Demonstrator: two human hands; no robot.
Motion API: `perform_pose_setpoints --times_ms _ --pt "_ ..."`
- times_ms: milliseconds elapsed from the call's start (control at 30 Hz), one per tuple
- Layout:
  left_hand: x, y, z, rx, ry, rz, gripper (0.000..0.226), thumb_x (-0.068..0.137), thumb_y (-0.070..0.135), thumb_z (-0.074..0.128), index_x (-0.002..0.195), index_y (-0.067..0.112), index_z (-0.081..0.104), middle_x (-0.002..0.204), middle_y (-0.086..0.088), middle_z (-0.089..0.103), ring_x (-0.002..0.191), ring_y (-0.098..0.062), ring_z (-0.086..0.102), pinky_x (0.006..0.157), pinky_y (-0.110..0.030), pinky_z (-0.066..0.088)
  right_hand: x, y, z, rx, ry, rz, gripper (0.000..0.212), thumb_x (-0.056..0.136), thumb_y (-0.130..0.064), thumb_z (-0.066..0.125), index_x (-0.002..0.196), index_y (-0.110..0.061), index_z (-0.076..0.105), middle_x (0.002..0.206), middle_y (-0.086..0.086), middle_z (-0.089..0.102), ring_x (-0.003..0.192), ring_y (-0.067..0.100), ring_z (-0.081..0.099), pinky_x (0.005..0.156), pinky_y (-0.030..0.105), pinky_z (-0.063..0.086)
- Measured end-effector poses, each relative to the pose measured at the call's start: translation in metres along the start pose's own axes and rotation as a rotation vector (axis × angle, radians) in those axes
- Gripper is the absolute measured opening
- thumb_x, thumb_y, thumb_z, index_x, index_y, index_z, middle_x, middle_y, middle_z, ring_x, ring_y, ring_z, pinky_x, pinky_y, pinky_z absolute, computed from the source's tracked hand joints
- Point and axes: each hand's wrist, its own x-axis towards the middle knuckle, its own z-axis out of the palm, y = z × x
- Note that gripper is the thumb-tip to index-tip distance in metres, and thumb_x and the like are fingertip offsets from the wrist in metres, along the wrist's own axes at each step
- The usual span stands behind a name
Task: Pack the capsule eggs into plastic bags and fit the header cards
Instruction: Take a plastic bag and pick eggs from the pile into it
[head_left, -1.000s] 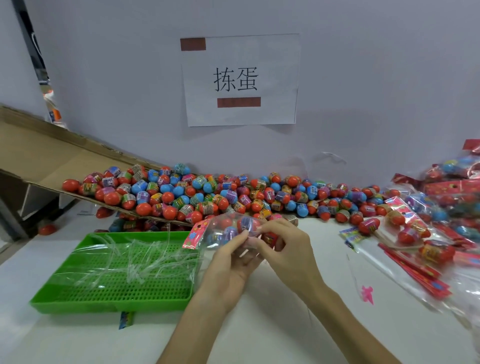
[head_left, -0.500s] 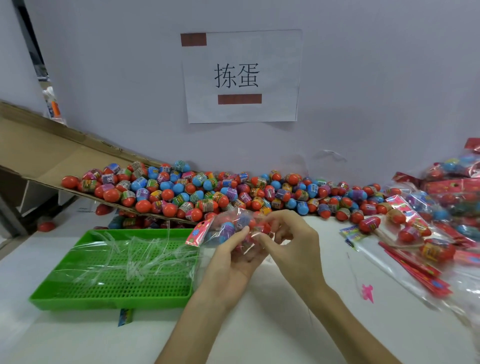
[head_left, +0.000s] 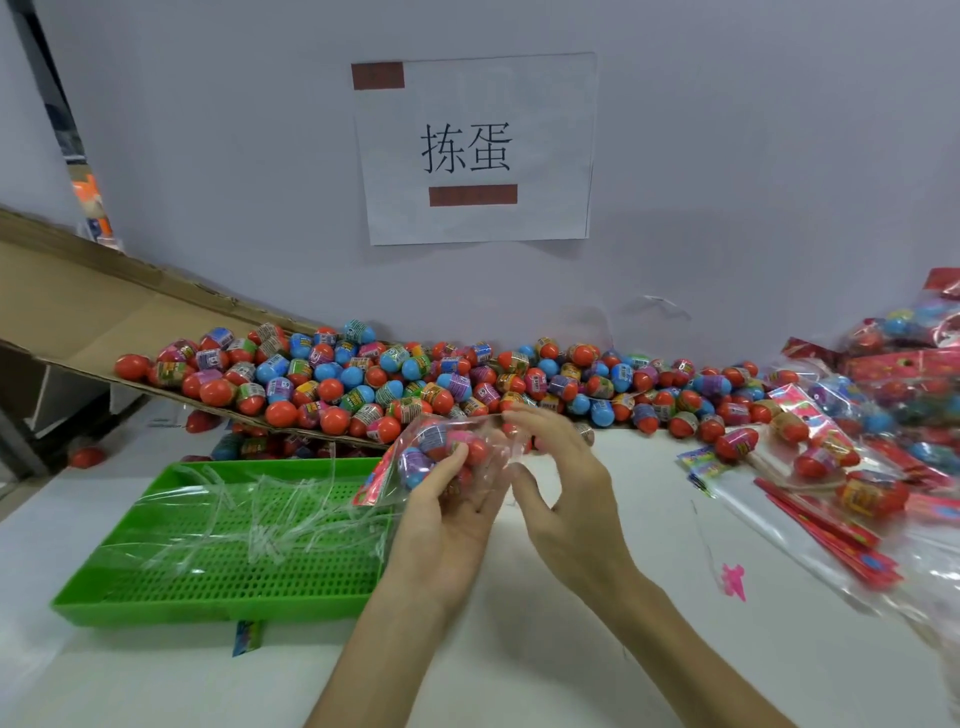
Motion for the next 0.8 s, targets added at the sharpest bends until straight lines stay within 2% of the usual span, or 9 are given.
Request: perform_pose_setpoints --times_ms 133,233,300,367,467,533,667,733,800 --pt "0.001 0.002 -0.001 -0.041 -0.033 -0.012 0.046 0.095 0.015 0.061 0.136 -0.005 0.062 0.134 -0.022 0.067 0.124 -0.034 0.067 0.103 -0.043 0.053 0.0 -0.007 0.001 0.119 0.146 0.238 0.053 0.074 -0.045 0.081 0.114 -0.039 0.047 0.109 -0.019 0.056 0.097 0.007 0.062 0.081 0.016 0.05" --pt "0.002 0.002 -0.001 -0.011 -0.032 0.007 0.052 0.092 0.023 0.062 0.14 0.005 0.061 0.141 -0.015 0.064 0.129 -0.028 0.064 0.11 -0.048 0.046 0.003 -0.004 -0.001 0.209 0.046 0.455 0.056 0.059 -0.059 0.083 0.094 -0.027 0.052 0.085 -0.012 0.058 0.073 0.009 0.058 0.065 0.024 0.049" --pt "0.003 0.003 -0.002 -0.044 -0.045 -0.009 0.043 0.091 0.024 0.064 0.13 0.008 0.07 0.141 -0.013 0.065 0.132 -0.026 0.061 0.113 -0.047 0.044 0.002 -0.004 0.002 0.213 -0.151 0.498 0.047 0.064 -0.059 0.081 0.078 -0.019 0.062 0.071 -0.008 0.059 0.067 0.011 0.055 0.063 0.035 0.048" --pt "0.003 0.003 -0.004 -0.048 -0.077 -0.026 0.033 0.089 0.026 0.067 0.116 0.011 0.079 0.133 -0.01 0.07 0.124 -0.024 0.067 0.104 -0.044 0.05 -0.006 -0.007 0.01 0.241 -0.245 0.504 0.041 0.07 -0.057 0.077 0.075 -0.017 0.071 0.066 -0.007 0.063 0.062 0.008 0.055 0.058 0.031 0.046" --pt "0.0 0.002 -0.004 0.088 -0.111 -0.026 0.031 0.089 0.034 0.067 0.106 0.014 0.083 0.111 -0.008 0.077 0.096 -0.023 0.073 0.088 -0.038 0.052 -0.014 -0.012 0.023 0.308 -0.145 0.5 0.014 0.086 -0.035 0.077 0.083 -0.022 0.077 0.076 -0.005 0.073 0.062 0.005 0.06 0.056 0.022 0.047" --pt "-0.002 -0.001 -0.001 0.178 -0.124 -0.02 0.032 0.089 0.037 0.063 0.102 0.016 0.084 0.104 -0.005 0.078 0.089 -0.021 0.067 0.074 -0.033 0.044 -0.014 -0.012 0.024 0.34 -0.068 0.521 0.014 0.093 -0.019 0.072 0.079 -0.021 0.075 0.073 -0.001 0.071 0.059 0.009 0.062 0.055 0.023 0.049" --pt "-0.003 -0.006 0.003 0.173 -0.191 0.011 0.029 0.087 0.029 0.066 0.101 0.01 0.082 0.115 -0.015 0.075 0.106 -0.026 0.067 0.101 -0.041 0.048 -0.005 -0.01 0.012 0.426 0.068 0.526 0.016 0.088 -0.006 0.066 0.073 -0.01 0.069 0.074 0.007 0.072 0.071 0.026 0.073 0.065 0.037 0.06" --pt "-0.005 -0.008 0.006 0.159 -0.245 0.032 0.033 0.081 0.031 0.078 0.103 0.007 0.077 0.119 -0.018 0.07 0.115 -0.029 0.062 0.111 -0.048 0.045 0.002 -0.009 0.004 0.47 0.149 0.507 0.011 0.081 -0.014 0.064 0.072 -0.01 0.07 0.076 0.008 0.074 0.075 0.026 0.074 0.066 0.032 0.061" --pt "-0.006 -0.008 0.007 0.139 -0.279 0.05 0.055 0.07 0.034 0.093 0.113 0.007 0.072 0.127 -0.019 0.066 0.121 -0.031 0.06 0.114 -0.052 0.043 0.009 -0.008 -0.006 0.491 0.231 0.49 0.012 0.078 -0.017 0.064 0.071 -0.014 0.073 0.081 0.008 0.075 0.079 0.026 0.073 0.067 0.029 0.06"
